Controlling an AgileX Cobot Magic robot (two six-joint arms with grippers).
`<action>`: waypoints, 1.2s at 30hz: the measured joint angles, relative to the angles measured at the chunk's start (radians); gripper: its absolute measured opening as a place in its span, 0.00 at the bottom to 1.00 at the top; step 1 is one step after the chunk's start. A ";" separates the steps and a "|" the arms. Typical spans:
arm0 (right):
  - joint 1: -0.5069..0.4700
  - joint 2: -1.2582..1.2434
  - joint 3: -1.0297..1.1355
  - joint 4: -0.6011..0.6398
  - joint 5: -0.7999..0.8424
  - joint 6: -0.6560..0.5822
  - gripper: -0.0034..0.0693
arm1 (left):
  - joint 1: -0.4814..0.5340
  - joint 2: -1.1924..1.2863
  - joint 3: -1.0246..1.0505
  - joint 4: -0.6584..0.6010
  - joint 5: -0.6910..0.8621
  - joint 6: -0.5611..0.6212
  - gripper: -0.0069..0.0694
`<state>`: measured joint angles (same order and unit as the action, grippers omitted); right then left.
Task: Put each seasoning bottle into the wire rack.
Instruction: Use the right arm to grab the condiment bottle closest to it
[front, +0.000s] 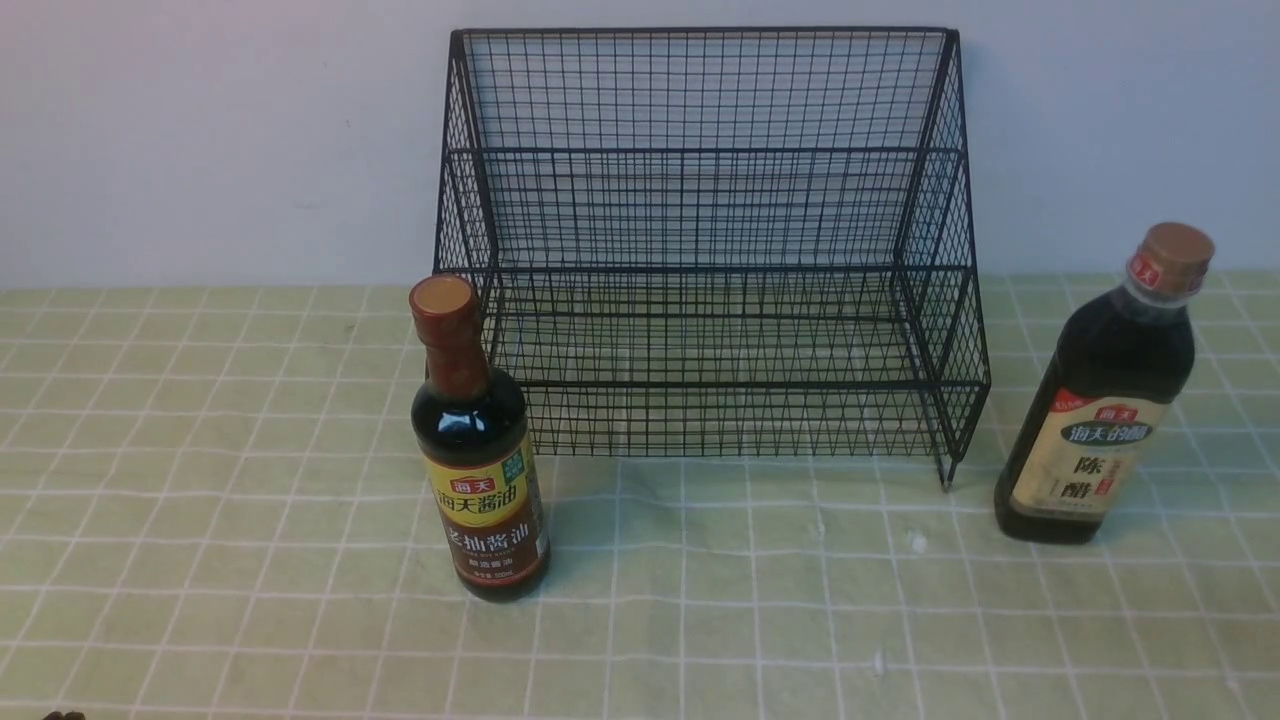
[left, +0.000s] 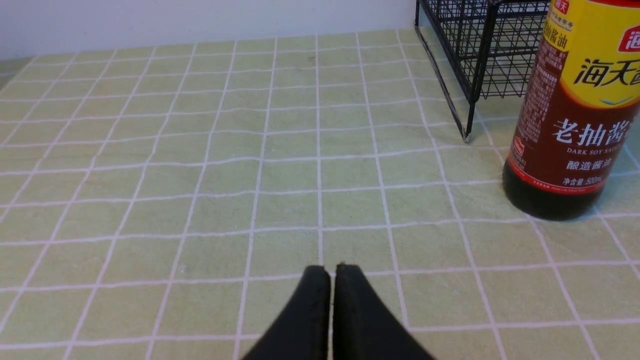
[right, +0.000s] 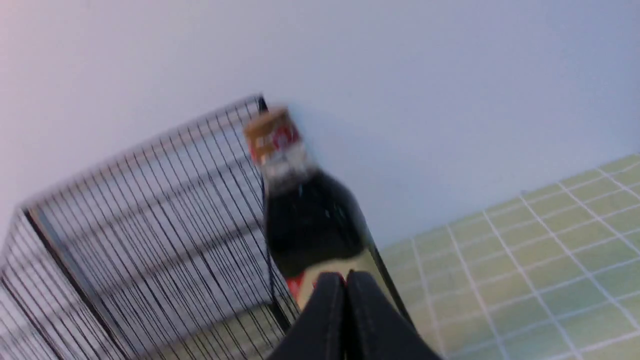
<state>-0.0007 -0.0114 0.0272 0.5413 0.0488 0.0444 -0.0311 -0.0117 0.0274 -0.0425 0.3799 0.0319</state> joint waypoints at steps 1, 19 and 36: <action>0.000 0.000 0.000 0.064 -0.033 0.011 0.04 | 0.000 0.000 0.000 0.000 0.000 0.000 0.08; 0.001 0.251 -0.523 -0.140 0.237 -0.105 0.04 | 0.000 0.000 0.000 0.000 0.000 0.000 0.08; 0.001 1.141 -1.239 -0.270 0.838 -0.299 0.47 | 0.000 0.000 0.000 0.000 0.000 0.000 0.08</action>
<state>0.0004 1.1301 -1.2122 0.2715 0.8866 -0.2545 -0.0311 -0.0117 0.0274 -0.0425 0.3799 0.0319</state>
